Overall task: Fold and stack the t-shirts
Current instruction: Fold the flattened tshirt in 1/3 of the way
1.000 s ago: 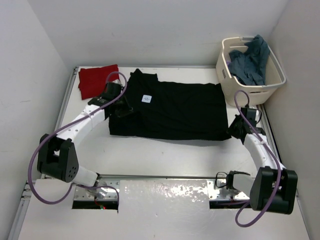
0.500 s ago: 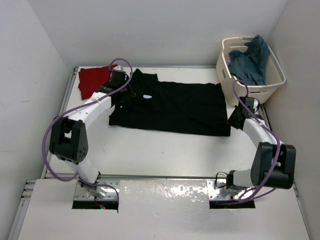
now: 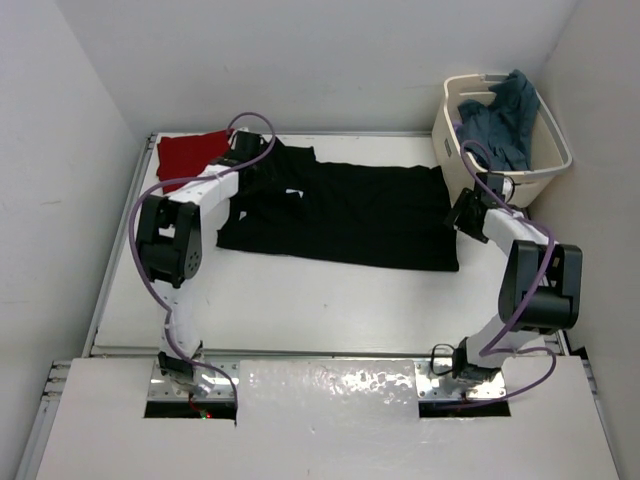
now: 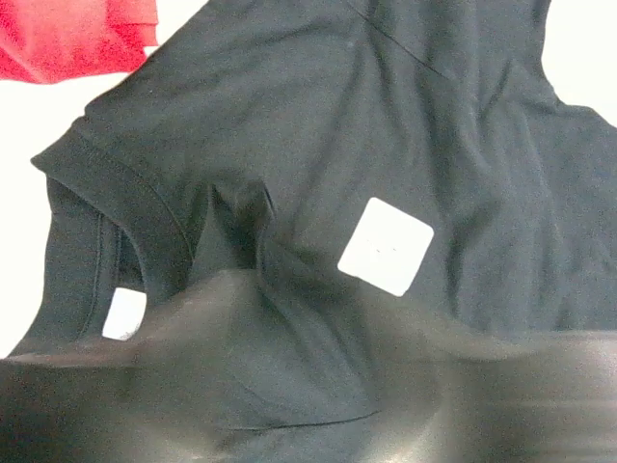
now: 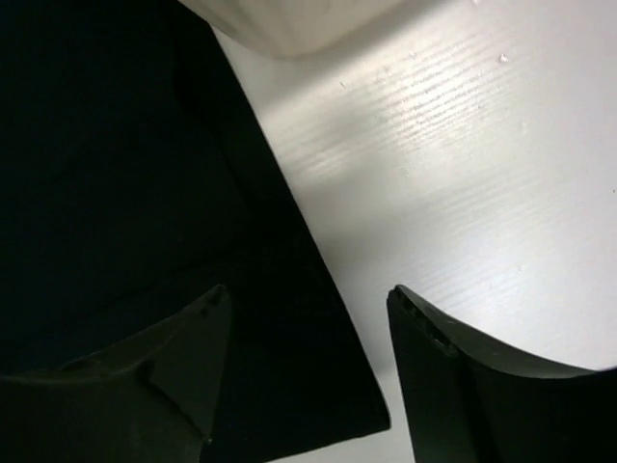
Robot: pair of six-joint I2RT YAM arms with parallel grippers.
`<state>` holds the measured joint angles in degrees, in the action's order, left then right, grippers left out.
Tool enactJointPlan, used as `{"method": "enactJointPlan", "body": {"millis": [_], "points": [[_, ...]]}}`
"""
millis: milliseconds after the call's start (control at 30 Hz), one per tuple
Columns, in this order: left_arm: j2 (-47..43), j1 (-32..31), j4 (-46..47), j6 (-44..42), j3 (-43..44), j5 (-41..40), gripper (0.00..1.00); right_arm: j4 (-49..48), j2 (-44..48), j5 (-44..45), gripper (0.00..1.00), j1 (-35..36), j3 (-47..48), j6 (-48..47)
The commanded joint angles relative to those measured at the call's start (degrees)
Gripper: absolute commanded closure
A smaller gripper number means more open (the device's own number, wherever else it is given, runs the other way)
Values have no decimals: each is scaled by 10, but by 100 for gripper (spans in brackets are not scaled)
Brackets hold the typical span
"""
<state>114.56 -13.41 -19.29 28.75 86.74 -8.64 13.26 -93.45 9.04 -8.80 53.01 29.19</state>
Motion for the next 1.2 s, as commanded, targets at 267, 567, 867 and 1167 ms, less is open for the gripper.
{"method": "enactJointPlan", "body": {"millis": [267, 567, 867, 1167], "points": [[-70, 15, -28, -6, -8, -23, 0, -15, 120, -84, 1, 26, -55, -40], [-147, 15, 68, 31, -204, 72, 0, -36, 83, -118, 1, 99, -91, -46], [-89, 15, 60, 27, -249, 43, 0, -43, -9, -91, 1, 102, -106, -57], [-166, 15, -36, 61, -438, 108, 0, 2, 88, -87, 1, 116, -239, -32]]}}
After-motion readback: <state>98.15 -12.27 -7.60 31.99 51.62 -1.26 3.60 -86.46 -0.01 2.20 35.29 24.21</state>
